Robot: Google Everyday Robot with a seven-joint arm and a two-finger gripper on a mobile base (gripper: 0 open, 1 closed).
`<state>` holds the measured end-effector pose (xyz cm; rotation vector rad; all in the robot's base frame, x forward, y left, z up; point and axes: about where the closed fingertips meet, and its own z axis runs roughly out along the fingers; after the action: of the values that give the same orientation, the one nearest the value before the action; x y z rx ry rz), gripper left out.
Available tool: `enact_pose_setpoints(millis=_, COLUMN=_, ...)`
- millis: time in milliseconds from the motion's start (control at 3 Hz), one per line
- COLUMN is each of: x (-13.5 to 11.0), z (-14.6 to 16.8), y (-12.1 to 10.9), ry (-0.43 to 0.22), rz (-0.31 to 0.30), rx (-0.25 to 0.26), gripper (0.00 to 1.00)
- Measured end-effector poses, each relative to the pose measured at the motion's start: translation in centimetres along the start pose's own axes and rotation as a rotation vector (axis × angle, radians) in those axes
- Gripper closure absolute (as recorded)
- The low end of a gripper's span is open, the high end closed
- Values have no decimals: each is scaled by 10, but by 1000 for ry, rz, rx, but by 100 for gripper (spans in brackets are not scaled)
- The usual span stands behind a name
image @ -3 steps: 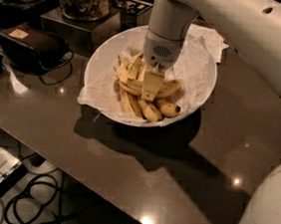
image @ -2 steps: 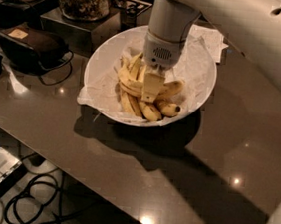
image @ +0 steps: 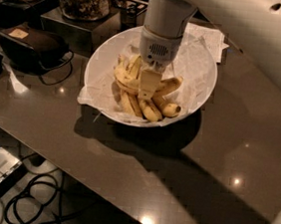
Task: Pick banana from white bowl
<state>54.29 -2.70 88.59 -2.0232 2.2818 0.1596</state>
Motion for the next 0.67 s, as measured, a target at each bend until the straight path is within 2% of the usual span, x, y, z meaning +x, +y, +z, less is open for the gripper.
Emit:
enact_pose_setpoints(millis=333, x=-14, z=-17, y=7, ry=15, rz=1, rx=21, gripper=100)
enact_pose_setpoints(millis=667, x=-60, z=-43, y=6, ry=13, rz=-48, rx=97, gripper=100)
